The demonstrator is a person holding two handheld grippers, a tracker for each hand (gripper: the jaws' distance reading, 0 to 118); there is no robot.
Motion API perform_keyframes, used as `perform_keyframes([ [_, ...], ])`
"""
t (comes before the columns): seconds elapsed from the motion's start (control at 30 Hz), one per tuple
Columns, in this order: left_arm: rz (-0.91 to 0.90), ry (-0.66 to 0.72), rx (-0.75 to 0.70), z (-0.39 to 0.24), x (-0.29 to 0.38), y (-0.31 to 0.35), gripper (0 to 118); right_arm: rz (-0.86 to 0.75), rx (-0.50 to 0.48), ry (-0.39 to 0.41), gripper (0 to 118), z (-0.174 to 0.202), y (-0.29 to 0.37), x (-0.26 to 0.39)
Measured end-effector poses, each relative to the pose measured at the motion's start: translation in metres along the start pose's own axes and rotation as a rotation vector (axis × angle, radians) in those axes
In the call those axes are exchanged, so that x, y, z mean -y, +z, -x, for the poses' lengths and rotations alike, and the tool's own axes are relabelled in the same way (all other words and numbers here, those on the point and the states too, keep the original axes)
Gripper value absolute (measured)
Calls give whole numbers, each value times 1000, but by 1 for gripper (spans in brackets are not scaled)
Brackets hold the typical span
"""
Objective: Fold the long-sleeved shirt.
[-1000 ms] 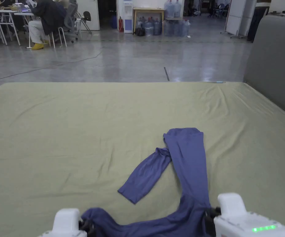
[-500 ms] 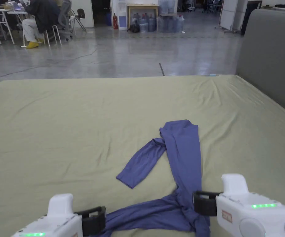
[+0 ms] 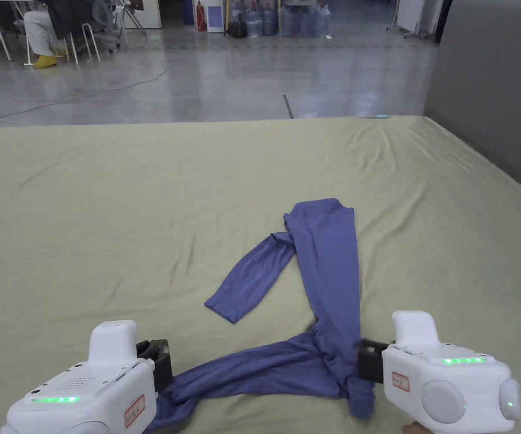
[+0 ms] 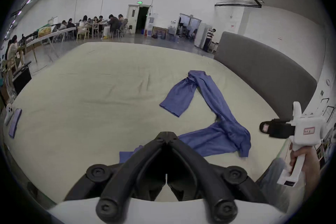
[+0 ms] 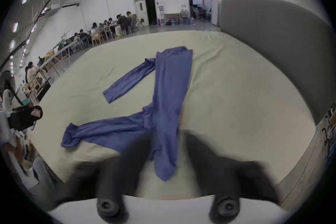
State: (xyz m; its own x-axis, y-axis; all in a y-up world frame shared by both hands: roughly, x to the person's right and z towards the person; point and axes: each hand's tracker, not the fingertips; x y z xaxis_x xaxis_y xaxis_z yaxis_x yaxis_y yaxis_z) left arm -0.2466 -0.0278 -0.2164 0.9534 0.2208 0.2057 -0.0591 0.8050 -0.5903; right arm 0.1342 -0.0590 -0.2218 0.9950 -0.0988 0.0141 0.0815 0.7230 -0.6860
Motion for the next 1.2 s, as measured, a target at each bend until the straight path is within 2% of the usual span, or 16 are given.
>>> perform_keyframes([
  [0.07,-9,-17,-12,1,-2,0,0,41,16,0,112,2,-14,8],
  [0.17,-9,2,-11,4,-2,1,0,101,91,22,107,4,-32,16],
  [0.23,-2,9,-10,5,-3,0,0,131,82,17,105,4,-44,20],
  [0.27,1,9,-13,7,-3,-1,0,145,78,9,97,3,-51,22],
  [0.3,0,3,-16,7,-3,-2,0,140,74,-3,81,2,-56,24],
  [0.33,3,0,-16,8,-3,-3,0,150,62,-15,39,2,-61,26],
  [0.37,8,-3,-17,7,-4,-3,0,148,57,-33,7,0,-65,27],
  [0.47,14,-33,-13,3,-7,-8,0,148,11,-56,7,-4,-62,27],
  [0.7,60,-104,74,-32,-61,-65,2,103,11,-15,7,-4,-52,19],
  [0.73,91,-120,85,-42,-76,-87,25,95,4,0,7,-5,-53,16],
  [0.8,104,-122,102,-57,-101,-137,110,93,-8,9,7,-7,-56,11],
  [0.83,128,-122,104,-66,-114,-170,118,88,-13,10,7,-8,-58,8],
  [0.87,66,-121,159,-74,-126,-192,118,84,-21,11,7,-9,-60,6],
  [1.0,232,-125,168,-103,-168,-316,118,89,-36,34,7,-13,-67,3],
  [1.1,231,-217,169,-127,-202,-401,118,103,-51,54,7,-16,-72,5],
  [1.2,285,-184,114,-138,-224,-475,118,113,-59,61,7,-19,-73,10],
])
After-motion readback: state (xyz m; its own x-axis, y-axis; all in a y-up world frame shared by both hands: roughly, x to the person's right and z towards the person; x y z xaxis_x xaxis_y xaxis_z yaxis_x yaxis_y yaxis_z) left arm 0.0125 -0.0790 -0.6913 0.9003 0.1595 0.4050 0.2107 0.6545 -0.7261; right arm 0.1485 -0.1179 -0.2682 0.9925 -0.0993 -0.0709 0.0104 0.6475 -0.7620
